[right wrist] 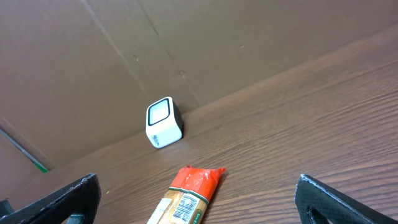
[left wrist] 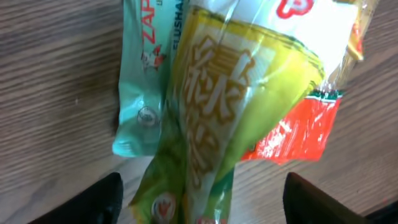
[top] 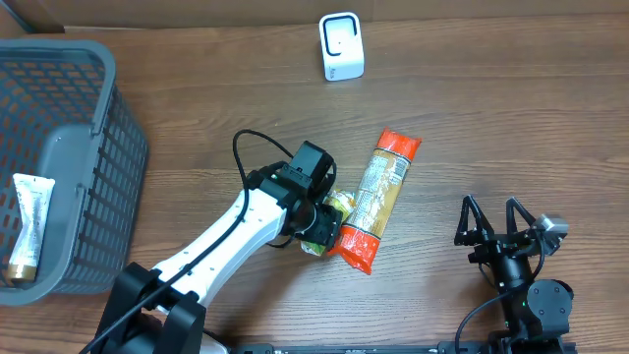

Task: Scan the item barcode
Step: 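Carry the Pokka pouch right and set it beside the wipes pack, then return the left gripper into the basket toward the white Pantene pouch, then grasp the white Pantene pouch with the left gripper and lift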

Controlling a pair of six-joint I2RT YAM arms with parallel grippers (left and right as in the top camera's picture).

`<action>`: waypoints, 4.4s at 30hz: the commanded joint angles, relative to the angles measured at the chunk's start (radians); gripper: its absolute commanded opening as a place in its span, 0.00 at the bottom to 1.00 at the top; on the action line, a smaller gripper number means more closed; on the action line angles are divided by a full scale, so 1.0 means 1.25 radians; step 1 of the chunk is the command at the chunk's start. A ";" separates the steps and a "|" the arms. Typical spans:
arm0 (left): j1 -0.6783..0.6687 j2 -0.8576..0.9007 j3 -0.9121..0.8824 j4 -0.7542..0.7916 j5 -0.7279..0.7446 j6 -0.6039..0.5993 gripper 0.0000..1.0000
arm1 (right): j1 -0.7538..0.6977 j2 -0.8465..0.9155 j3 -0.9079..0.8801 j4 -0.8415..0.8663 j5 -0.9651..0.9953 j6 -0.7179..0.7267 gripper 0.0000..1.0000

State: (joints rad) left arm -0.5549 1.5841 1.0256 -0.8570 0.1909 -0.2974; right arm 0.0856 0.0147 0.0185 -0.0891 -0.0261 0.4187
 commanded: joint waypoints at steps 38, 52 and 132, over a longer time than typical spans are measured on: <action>0.644 -0.232 0.649 -0.315 0.059 0.172 1.00 | 0.004 -0.009 -0.009 0.006 -0.001 -0.001 1.00; 0.644 -0.213 0.815 -0.291 0.036 0.149 1.00 | 0.004 -0.009 -0.009 0.006 -0.001 -0.001 1.00; 1.128 0.426 0.673 -0.231 -0.203 0.430 1.00 | 0.004 -0.009 -0.009 0.006 -0.001 -0.001 1.00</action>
State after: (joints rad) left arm 0.8532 2.0911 1.8706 -1.1534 -0.0029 0.2180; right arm 0.0856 0.0147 0.0185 -0.0895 -0.0261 0.4183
